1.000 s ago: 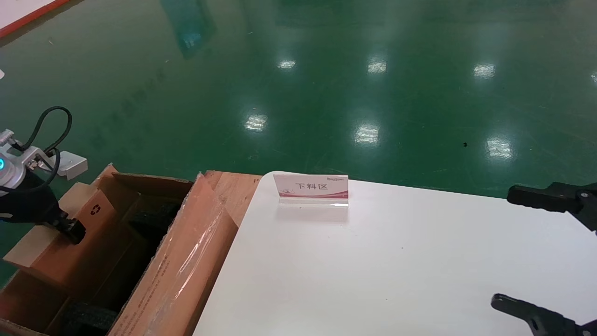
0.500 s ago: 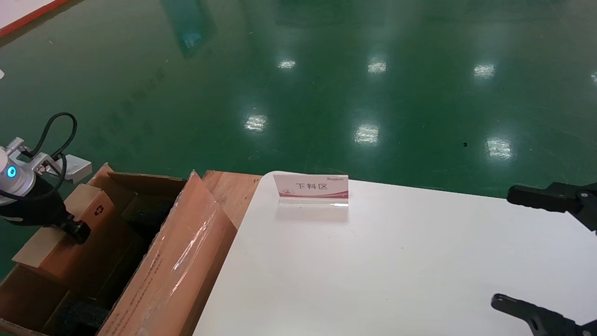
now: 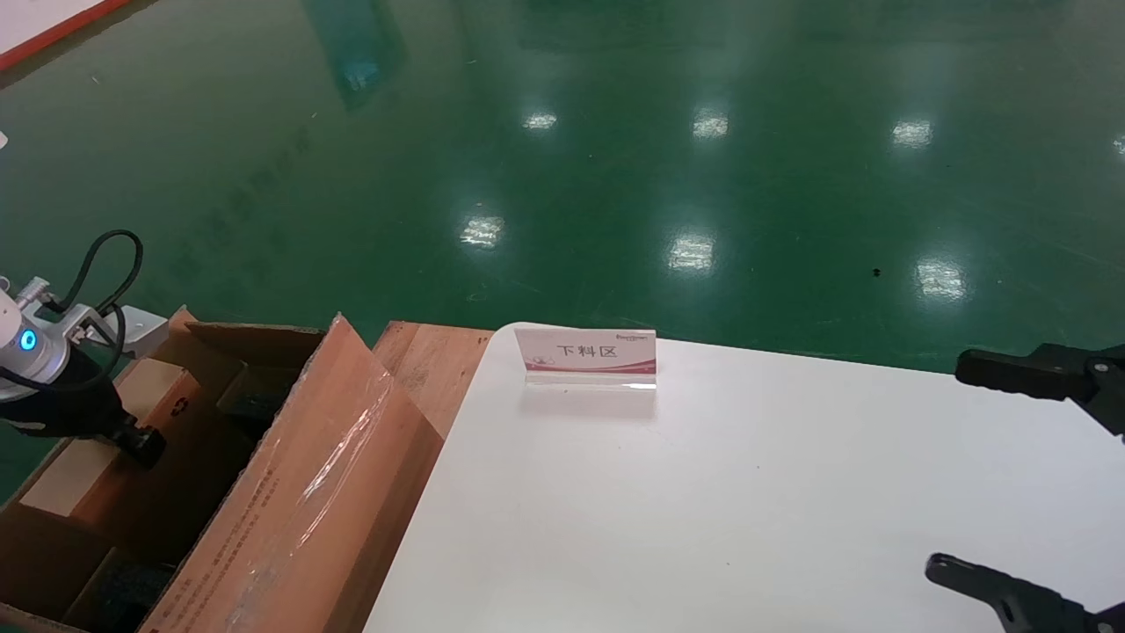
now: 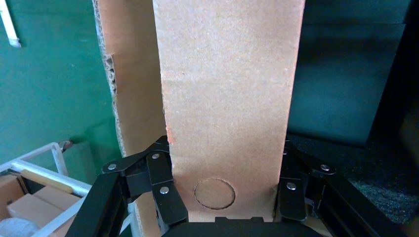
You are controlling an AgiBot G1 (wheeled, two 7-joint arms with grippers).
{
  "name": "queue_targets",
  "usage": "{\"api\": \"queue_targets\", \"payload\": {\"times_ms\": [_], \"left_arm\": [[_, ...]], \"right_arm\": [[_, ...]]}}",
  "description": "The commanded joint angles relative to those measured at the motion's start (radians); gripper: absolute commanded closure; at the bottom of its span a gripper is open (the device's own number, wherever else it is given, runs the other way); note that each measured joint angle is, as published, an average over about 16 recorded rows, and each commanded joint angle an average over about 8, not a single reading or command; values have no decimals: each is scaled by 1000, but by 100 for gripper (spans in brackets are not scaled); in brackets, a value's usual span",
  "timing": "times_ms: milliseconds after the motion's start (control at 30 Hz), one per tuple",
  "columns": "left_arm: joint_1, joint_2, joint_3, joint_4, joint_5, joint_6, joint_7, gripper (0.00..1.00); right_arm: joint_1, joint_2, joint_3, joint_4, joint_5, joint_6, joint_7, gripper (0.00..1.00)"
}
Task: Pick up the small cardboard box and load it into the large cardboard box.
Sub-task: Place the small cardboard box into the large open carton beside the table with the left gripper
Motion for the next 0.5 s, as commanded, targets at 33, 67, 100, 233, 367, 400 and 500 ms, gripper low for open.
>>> {"api": "queue_targets", "payload": {"times_ms": [33, 67, 100, 233, 367, 400, 500], "left_arm": [[10, 3, -3, 15, -8, 0, 10, 94], [13, 4, -4, 20, -11, 0, 14, 84], [15, 6, -5, 24, -13, 1, 18, 72], [20, 8, -7, 34, -16, 0, 25, 22], [21, 8, -7, 35, -18, 1, 25, 0], [20, 8, -7, 35, -18, 1, 24, 0], [19, 7, -6, 33, -17, 1, 23, 0]], "right_arm": [[0, 0, 0, 0, 0, 0, 0, 0], [0, 0, 0, 0, 0, 0, 0, 0], [0, 0, 0, 0, 0, 0, 0, 0], [0, 0, 0, 0, 0, 0, 0, 0], [0, 0, 0, 0, 0, 0, 0, 0], [0, 0, 0, 0, 0, 0, 0, 0], [0, 0, 0, 0, 0, 0, 0, 0]]}}
